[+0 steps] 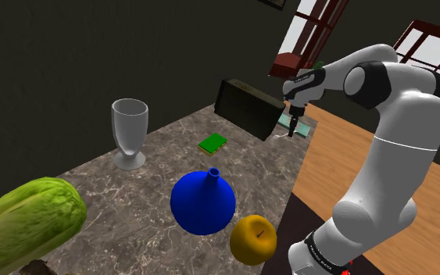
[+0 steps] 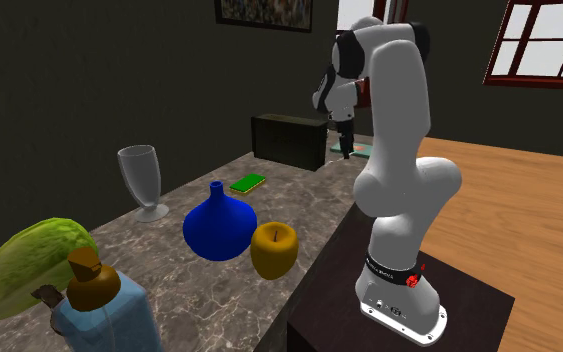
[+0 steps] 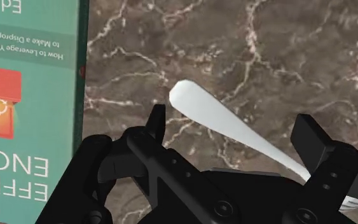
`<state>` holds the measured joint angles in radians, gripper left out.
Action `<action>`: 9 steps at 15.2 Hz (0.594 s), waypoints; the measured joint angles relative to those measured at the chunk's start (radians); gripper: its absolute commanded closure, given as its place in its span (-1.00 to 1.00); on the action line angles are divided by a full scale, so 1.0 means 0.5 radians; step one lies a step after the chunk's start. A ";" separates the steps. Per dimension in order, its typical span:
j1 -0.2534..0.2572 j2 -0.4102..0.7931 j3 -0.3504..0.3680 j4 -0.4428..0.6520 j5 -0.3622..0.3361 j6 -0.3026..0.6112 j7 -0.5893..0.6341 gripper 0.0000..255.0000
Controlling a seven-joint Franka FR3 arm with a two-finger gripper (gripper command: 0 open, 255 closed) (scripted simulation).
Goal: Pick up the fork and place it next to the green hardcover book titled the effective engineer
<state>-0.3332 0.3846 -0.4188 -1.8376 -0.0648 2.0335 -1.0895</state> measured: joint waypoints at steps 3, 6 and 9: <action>-0.039 -0.060 0.038 0.109 0.047 -0.185 0.030 -1.00; -0.046 -0.083 0.064 0.119 0.097 -0.163 0.055 -1.00; -0.051 -0.081 0.074 0.126 0.134 -0.056 0.055 -1.00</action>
